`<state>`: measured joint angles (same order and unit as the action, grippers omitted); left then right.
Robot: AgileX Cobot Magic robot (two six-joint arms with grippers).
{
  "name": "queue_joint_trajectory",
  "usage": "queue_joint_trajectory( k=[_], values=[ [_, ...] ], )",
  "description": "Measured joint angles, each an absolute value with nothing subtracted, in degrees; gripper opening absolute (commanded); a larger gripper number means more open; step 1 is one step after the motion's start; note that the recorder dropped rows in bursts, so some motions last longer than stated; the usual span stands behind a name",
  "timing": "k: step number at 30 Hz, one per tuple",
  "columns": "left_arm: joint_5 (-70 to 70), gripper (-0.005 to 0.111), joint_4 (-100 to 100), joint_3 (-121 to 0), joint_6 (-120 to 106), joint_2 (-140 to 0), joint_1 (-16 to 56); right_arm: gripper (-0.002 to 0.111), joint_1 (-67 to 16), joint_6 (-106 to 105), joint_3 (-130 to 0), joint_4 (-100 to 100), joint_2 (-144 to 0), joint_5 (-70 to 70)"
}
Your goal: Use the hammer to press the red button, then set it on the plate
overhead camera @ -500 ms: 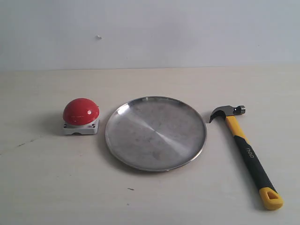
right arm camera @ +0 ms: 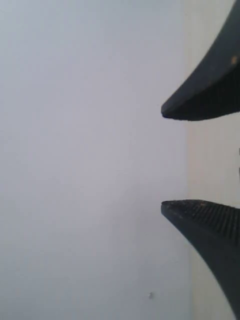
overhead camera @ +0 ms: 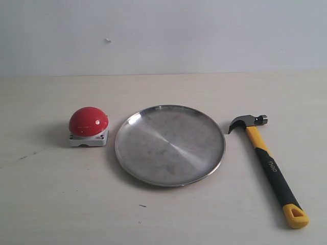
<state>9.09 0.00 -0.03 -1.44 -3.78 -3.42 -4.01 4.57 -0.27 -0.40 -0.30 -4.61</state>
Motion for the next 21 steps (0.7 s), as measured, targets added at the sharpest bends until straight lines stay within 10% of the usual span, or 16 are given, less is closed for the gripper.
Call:
queue_joint_trajectory(
  k=[11, 15, 21],
  values=[
    [9.1, 0.000, 0.0, 0.0, -1.4, -3.8, -3.4, 0.044, -4.0, 16.0, -0.3, 0.7, -0.3, -23.8],
    [9.1, 0.000, 0.0, 0.0, -1.4, -3.8, -3.4, 0.000, -4.0, 17.9, -0.3, 7.4, -0.3, -26.7],
    [9.1, 0.000, 0.0, 0.0, -1.4, -3.8, -3.4, 0.000, -4.0, 17.5, -1.9, 9.1, -1.9, -29.3]
  ],
)
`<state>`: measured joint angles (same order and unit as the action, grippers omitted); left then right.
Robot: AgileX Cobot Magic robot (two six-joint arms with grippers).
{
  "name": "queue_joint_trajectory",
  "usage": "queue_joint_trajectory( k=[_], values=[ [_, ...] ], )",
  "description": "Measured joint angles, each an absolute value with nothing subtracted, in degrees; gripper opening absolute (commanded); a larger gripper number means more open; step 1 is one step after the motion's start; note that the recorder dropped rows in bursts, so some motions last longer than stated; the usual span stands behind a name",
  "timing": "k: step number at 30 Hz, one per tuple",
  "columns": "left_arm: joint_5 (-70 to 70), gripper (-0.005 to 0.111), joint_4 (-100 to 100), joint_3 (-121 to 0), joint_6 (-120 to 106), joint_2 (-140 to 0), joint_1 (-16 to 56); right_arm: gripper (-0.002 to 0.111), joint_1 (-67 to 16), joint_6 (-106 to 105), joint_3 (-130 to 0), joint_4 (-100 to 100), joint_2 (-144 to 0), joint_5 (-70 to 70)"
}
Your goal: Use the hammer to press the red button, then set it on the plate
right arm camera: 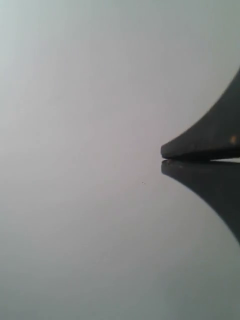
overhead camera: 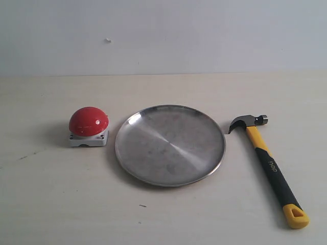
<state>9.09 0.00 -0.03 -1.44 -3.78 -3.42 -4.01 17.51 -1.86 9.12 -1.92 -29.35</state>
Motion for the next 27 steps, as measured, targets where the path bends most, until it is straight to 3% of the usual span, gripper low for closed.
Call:
queue_joint_trajectory(
  k=[5, 10, 16, 24, 27],
  values=[
    [9.1, 0.000, 0.0, 0.0, -1.4, -3.8, -3.4, 0.000, -4.0, 13.8, -10.6, 9.3, -9.8, -27.6],
    [9.1, 0.000, 0.0, 0.0, -1.4, -3.8, -3.4, 0.000, -4.0, 10.6, -25.6, 9.3, -23.5, -15.3],
    [9.1, 0.000, 0.0, 0.0, -1.4, -3.8, -3.4, 0.000, -4.0, 3.9, -49.8, 9.3, -45.8, 11.3],
    [9.1, 0.000, 0.0, 0.0, -1.4, -3.8, -3.4, 0.000, -4.0, -2.6, -82.1, 8.4, -79.3, 58.6],
    [9.1, 0.000, 0.0, 0.0, -1.4, -3.8, -3.4, 0.000, -4.4, -2.8, -88.5, 7.4, -89.3, 66.6]
  ],
)
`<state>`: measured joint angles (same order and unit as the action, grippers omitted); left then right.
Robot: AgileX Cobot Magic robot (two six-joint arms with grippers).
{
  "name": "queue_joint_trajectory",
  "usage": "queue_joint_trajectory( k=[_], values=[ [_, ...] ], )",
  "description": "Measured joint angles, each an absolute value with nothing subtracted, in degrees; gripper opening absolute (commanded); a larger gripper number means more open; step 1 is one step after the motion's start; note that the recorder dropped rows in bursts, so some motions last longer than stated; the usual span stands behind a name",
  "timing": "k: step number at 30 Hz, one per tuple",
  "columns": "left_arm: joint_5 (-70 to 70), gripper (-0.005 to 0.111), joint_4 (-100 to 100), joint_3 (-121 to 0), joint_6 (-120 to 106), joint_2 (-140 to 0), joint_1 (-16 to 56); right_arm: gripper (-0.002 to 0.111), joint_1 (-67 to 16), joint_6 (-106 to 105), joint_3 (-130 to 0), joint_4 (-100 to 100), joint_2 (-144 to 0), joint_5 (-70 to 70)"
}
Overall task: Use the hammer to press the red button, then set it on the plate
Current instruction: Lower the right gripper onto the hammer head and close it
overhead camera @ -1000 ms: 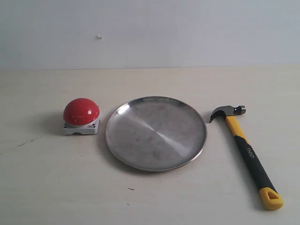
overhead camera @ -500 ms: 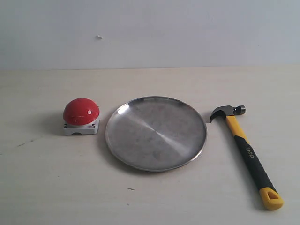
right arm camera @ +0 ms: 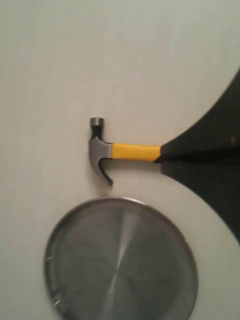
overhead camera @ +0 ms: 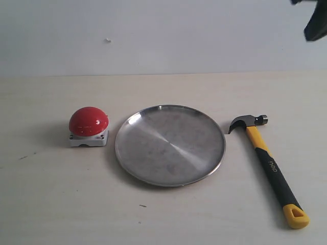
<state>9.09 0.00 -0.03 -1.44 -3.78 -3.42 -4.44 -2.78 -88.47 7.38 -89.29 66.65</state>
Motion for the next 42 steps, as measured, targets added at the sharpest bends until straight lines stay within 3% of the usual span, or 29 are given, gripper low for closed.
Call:
queue_joint_trajectory(
  k=[10, 13, 17, 20, 42],
  values=[
    [9.1, 0.000, 0.0, 0.0, -1.4, -3.7, -3.4, 0.003, -12.6, -0.7, -89.9, 1.8, -112.6, 69.8],
    [9.1, 0.000, 0.0, 0.0, -1.4, -3.7, -3.4, 0.018, -12.6, 0.0, -89.9, 0.6, -117.3, 69.8],
    [9.1, 0.000, 0.0, 0.0, -1.4, -3.7, -3.4, 0.052, -12.6, 0.0, -89.9, -1.0, -121.5, 69.9],
    [9.1, 0.000, 0.0, 0.0, -1.4, -3.7, -3.4, 0.069, -12.6, 0.6, -89.9, -2.7, -122.4, 69.7],
    [9.1, 0.000, 0.0, 0.0, -1.4, -3.7, -3.4, 0.067, -12.6, 6.2, -90.0, -5.9, -127.0, 54.7]
  ],
)
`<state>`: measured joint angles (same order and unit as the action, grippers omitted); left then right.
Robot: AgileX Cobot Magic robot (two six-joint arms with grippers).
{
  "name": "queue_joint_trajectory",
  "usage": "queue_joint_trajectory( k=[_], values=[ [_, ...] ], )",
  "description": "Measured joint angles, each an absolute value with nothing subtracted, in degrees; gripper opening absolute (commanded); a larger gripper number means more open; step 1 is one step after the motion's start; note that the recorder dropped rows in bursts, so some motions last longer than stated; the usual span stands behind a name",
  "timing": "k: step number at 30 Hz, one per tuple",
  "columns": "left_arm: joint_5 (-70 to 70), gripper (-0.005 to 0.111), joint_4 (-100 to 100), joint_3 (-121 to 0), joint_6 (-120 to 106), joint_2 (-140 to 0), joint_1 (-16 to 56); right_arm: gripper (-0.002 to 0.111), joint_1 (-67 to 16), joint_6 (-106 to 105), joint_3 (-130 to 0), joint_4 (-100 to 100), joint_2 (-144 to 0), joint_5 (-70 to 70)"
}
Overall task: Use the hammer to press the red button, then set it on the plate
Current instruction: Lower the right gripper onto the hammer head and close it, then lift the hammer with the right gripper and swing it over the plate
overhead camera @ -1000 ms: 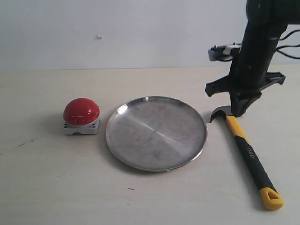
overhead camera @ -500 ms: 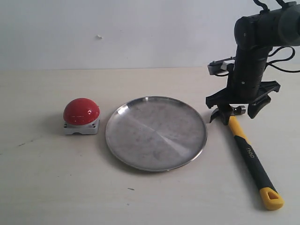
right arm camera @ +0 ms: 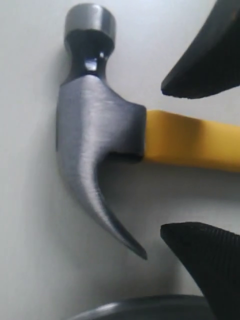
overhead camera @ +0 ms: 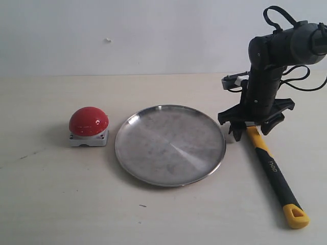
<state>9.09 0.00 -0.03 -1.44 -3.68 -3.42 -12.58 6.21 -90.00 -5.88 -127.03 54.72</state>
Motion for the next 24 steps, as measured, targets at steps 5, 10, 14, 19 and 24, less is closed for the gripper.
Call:
queue_joint_trajectory(
  k=[5, 10, 14, 19, 24],
  values=[
    [9.1, 0.000, 0.0, 0.0, -1.4, -3.7, -3.4, 0.067, -12.6, 6.5, -90.0, -5.0, -127.1, 52.5],
    [9.1, 0.000, 0.0, 0.0, -1.4, -3.7, -3.4, 0.066, -12.6, 6.8, -90.1, -4.7, -128.4, 51.8],
    [9.1, 0.000, 0.0, 0.0, -1.4, -3.7, -3.4, 0.061, -12.6, 6.8, -90.2, -4.5, -128.5, 51.8],
    [9.1, 0.000, 0.0, 0.0, -1.4, -3.7, -3.4, 0.034, -12.6, 7.2, -90.2, -4.4, -128.6, 52.1],
    [9.1, 0.000, 0.0, 0.0, -1.4, -3.7, -3.4, 0.000, -12.6, 8.7, -90.4, -4.4, -128.7, 52.2]
  ],
)
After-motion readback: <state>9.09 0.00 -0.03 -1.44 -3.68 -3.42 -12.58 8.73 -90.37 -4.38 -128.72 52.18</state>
